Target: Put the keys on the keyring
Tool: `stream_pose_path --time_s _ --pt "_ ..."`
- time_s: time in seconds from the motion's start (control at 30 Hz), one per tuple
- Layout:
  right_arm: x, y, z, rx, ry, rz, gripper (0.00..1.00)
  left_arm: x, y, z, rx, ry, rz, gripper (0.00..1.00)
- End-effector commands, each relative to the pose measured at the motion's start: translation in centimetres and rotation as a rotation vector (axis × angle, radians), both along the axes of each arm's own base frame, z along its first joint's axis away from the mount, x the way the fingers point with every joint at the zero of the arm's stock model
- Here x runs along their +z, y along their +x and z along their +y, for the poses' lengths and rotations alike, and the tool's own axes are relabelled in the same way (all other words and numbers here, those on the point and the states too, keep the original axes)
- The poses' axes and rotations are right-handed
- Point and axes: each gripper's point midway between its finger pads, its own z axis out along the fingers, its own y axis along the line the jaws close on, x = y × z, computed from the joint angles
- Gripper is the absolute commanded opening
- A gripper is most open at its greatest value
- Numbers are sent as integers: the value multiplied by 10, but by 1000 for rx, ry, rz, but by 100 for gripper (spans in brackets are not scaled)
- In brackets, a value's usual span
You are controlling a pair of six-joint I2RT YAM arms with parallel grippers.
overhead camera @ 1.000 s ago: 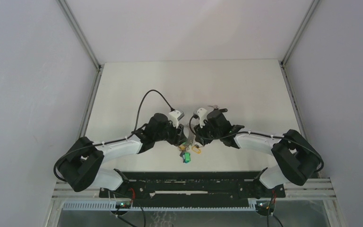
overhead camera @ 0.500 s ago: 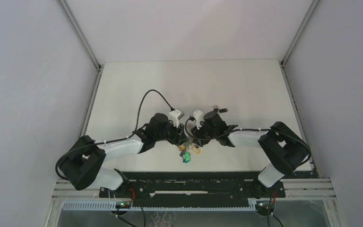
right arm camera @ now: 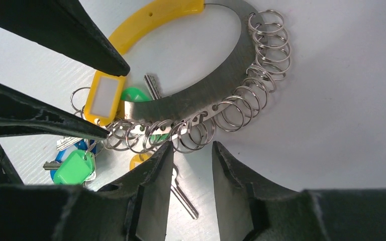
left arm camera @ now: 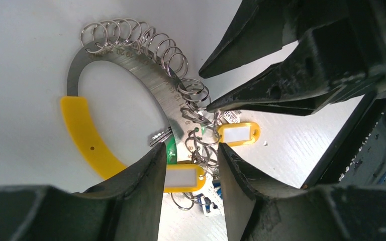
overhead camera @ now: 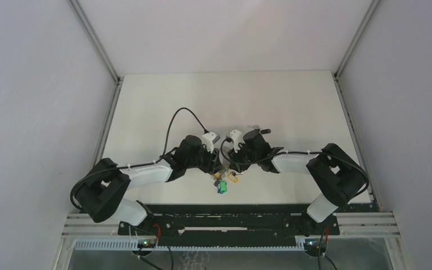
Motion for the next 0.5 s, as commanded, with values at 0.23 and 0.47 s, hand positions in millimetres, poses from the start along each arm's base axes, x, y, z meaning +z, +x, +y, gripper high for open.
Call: stream_pose_path --time_s 0.23,0.47 --pt "31 21 15 17 70 -69 33 -14 0 7 7 37 26 45" --pt "23 17 20 50 40 -61 33 -16 -1 8 3 45 32 44"
